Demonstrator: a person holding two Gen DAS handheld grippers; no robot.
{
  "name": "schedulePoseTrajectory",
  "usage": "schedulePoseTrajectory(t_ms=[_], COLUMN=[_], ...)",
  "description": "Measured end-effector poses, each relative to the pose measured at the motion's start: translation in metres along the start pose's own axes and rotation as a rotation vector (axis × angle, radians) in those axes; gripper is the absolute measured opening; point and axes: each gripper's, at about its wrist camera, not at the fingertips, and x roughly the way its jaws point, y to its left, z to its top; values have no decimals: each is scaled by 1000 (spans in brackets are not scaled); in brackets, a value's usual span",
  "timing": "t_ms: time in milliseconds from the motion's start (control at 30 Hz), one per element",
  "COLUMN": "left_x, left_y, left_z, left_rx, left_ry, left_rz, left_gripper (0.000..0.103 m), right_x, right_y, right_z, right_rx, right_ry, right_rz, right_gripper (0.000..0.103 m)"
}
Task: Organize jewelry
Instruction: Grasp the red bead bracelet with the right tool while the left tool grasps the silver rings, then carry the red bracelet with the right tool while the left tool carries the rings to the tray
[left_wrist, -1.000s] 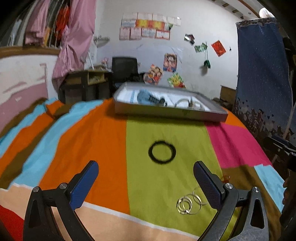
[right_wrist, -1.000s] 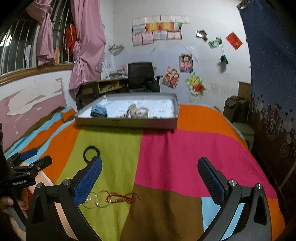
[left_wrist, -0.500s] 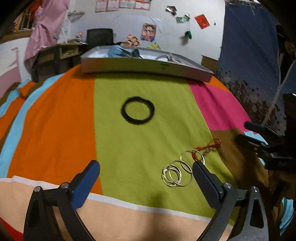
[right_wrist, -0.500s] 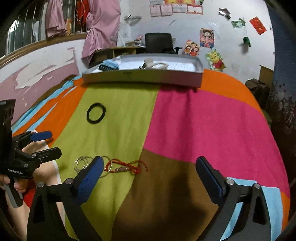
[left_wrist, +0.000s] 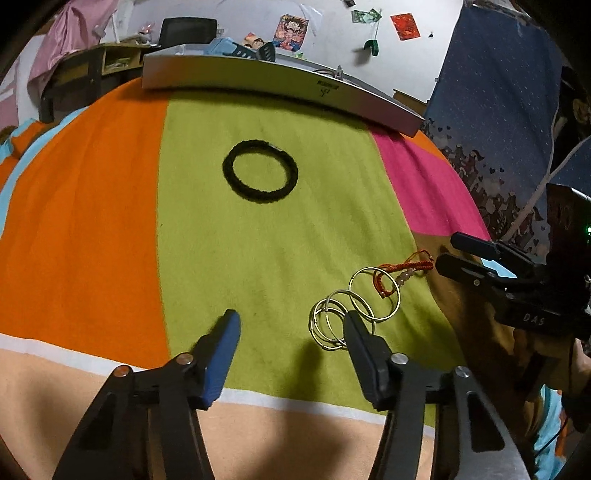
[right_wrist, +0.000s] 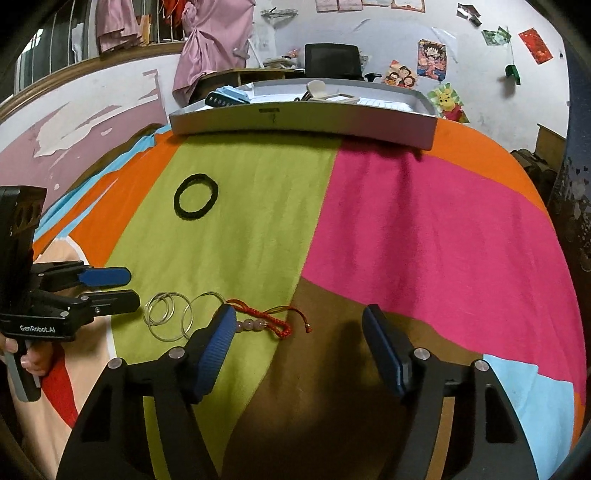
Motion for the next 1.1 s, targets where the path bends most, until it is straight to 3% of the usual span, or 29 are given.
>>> schedulePoseTrajectory(t_ms=[133,333,500,600,700,833,1100], left_x=[9,21,29,31,33,35,28], left_y=[-2,-14,-21,-24,-26,-26,-21], left_z=[1,3,7,8,7,6,4], left_rx=[5,96,140,155,166,165,121], left_ry=[27,56,83,90,102,121,130], left_rz=[29,81,64,43,32,6,-23], left_gripper=[44,43,43,42,26,5,3], right_x=[7,21,31,32,33,31,23], right_y=[4,11,20,23,25,23,19], right_z=[1,3,1,-1,-8,-14,-26], right_rx=[-14,-43,-66,-65,-65,-34,-4], right_ry=[20,62,100,118,134,135,131], right_rz=[0,10,9,8,-5,7,20], right_gripper=[54,41,35,23,11,8,7])
